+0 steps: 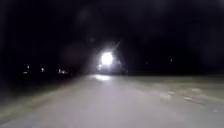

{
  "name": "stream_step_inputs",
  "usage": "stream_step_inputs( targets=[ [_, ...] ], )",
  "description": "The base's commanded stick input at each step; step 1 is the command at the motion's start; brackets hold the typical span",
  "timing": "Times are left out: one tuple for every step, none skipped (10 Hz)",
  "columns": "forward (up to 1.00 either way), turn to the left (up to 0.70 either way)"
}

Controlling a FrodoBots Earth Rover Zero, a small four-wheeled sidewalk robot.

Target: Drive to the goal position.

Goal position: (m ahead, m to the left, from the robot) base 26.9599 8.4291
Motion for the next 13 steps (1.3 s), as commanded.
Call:
stream_step_inputs(
  targets=[
    [1.00,0.00],
    [1.00,0.00],
    [1.00,-0.15],
    [1.00,-0.39],
    [1.00,-0.21],
    [1.00,-0.04],
    [1.00,0.00],
    [1.00,0.00],
    [1.00,0.00],
    [1.00,0.00],
    [1.00,0.00],
    [1.00,0.00],
    [1.00,0.00]
  ],
)
